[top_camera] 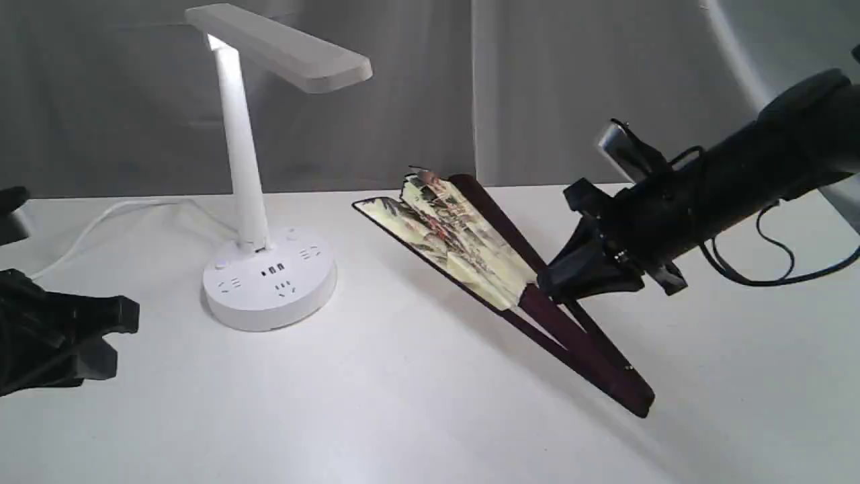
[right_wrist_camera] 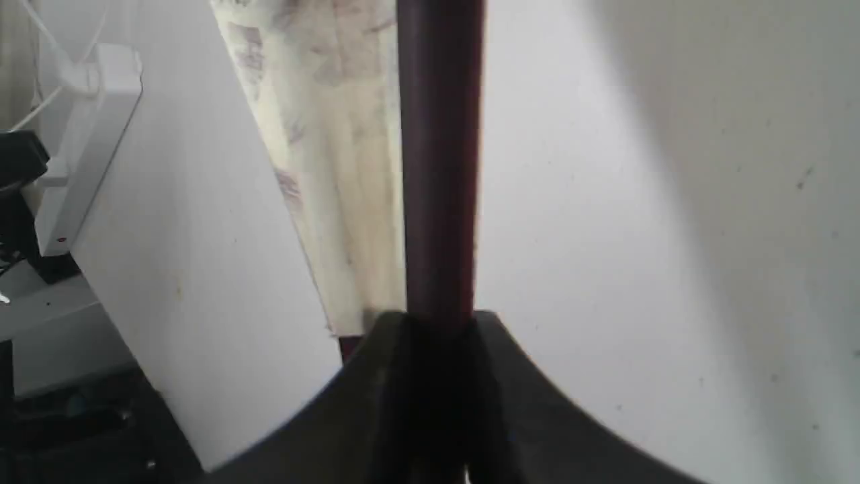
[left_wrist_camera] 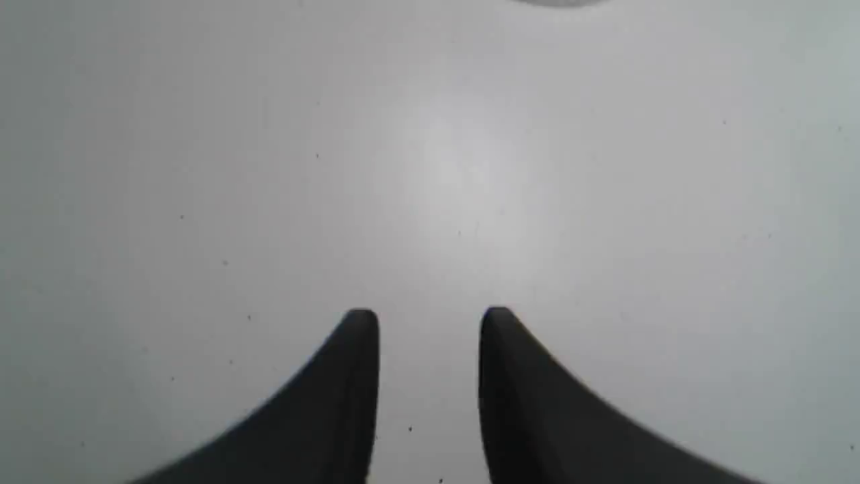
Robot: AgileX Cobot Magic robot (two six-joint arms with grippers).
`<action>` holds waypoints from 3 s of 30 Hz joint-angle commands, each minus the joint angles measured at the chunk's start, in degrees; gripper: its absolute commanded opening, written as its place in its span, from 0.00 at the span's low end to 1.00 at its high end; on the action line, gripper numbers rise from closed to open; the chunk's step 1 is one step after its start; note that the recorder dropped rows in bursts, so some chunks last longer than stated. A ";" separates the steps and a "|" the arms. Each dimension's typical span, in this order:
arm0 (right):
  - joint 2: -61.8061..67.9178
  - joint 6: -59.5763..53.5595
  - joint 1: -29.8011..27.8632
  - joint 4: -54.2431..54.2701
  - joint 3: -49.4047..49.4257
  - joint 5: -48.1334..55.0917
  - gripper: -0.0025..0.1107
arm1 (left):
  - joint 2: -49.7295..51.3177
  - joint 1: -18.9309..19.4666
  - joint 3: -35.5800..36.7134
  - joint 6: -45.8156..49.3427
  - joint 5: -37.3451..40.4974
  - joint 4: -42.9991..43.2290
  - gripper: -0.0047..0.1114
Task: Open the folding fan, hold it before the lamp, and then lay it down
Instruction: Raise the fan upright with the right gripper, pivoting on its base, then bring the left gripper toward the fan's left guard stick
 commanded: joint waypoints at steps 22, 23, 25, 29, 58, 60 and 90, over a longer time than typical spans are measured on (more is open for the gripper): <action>-15.90 -13.64 0.09 12.93 31.75 -7.62 0.02 | -0.90 -20.87 -0.24 1.25 -8.03 13.67 0.04; -15.91 -14.28 0.09 14.00 32.33 -7.61 0.02 | -0.90 -20.87 -0.09 1.46 -9.86 12.84 0.04; -15.91 -15.29 0.09 15.23 33.09 -7.52 0.02 | -1.00 -20.87 0.41 1.46 -13.74 10.08 0.04; -15.91 -15.66 0.09 16.11 33.13 -7.52 0.02 | -1.59 -20.87 2.69 1.73 -22.04 6.72 0.04; -15.81 -18.50 0.58 16.65 33.13 -7.74 0.02 | -6.34 -20.87 28.10 -48.37 -73.58 35.40 0.07; -15.81 -19.17 1.09 17.01 33.13 -7.74 0.02 | -5.16 -20.87 28.10 -51.12 -73.58 35.40 0.10; -15.81 -20.69 1.19 20.73 33.13 -8.14 0.02 | 19.38 -20.87 24.63 -87.29 -102.82 41.20 0.47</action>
